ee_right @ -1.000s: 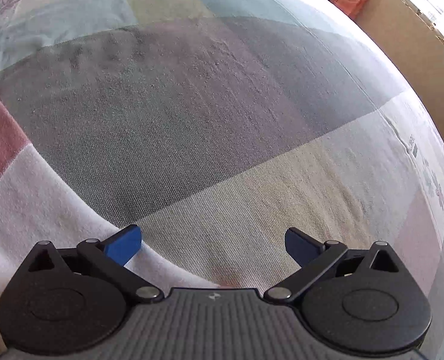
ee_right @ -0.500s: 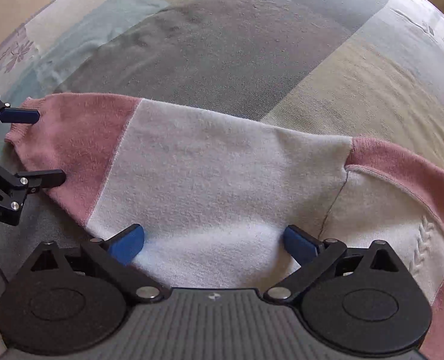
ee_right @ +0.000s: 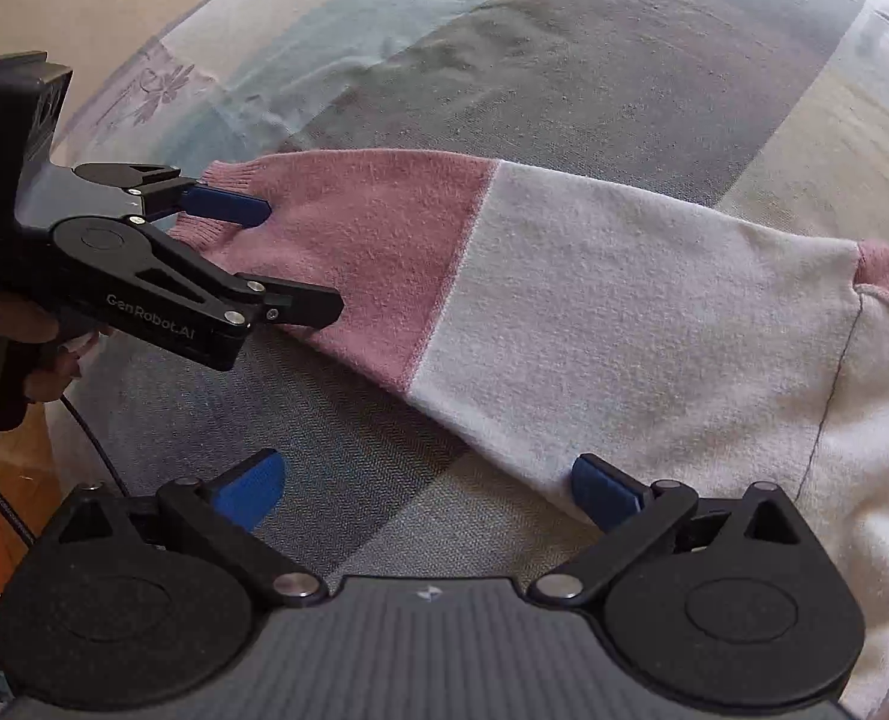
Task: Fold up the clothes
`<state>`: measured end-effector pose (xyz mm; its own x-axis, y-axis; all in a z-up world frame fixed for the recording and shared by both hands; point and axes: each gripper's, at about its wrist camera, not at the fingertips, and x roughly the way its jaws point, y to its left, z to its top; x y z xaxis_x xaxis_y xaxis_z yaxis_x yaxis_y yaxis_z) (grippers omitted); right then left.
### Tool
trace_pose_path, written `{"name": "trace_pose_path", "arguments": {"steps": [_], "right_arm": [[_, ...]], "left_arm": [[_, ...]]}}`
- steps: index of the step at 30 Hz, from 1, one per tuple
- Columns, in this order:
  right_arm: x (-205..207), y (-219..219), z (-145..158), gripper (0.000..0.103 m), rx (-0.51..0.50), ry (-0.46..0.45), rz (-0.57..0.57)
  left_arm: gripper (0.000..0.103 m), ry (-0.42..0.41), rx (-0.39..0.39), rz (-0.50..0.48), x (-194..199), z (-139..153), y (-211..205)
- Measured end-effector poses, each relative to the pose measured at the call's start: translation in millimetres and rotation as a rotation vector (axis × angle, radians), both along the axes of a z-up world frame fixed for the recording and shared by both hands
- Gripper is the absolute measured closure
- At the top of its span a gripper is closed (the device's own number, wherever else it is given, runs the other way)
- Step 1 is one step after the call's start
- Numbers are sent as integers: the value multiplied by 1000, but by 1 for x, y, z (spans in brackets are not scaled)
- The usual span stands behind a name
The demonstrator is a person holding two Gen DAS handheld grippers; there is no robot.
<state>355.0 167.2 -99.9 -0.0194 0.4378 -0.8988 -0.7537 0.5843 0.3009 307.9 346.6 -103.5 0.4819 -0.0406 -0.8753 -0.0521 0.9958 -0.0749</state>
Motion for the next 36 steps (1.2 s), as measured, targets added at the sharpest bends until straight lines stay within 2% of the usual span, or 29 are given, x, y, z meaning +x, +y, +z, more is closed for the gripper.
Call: {"name": "trace_pose_path", "arguments": {"steps": [4,7,11,14,18,22,23,27,29,30,32,36], "right_arm": [[18,-21,12,0,-8,-69,-114],[32,-17,-9,0,-8,-37,-171],[32,2,-11,0,-8,-59,-136],[39,-10,7,0,18,-124,-161],[57,-28,22,0,-61,-337,-208],[81,-19,12,0,-92,-411,-139],[86,-14,10,0,-94,-416,-112],[92,2,5,2,-88,-293,-37],[86,5,6,2,-81,-267,-33],[82,7,1,2,-111,-283,-47],[82,11,-19,1,-166,-271,-91],[99,16,-27,0,-60,-314,-186]], "left_arm": [[1,-13,20,37,0,8,8],[1,-27,32,63,4,13,16],[1,-47,48,98,8,21,26],[1,-50,44,91,9,24,25],[1,-75,-44,48,11,22,10],[2,-92,-63,-42,17,18,-14],[2,-92,-76,-53,18,17,-17],[2,-104,-130,-62,13,17,-19],[2,-60,-81,-46,14,7,-18],[2,-28,-51,-27,15,0,-17],[1,-38,-7,-12,15,-5,-13],[1,-33,4,-5,19,-3,-7]]}}
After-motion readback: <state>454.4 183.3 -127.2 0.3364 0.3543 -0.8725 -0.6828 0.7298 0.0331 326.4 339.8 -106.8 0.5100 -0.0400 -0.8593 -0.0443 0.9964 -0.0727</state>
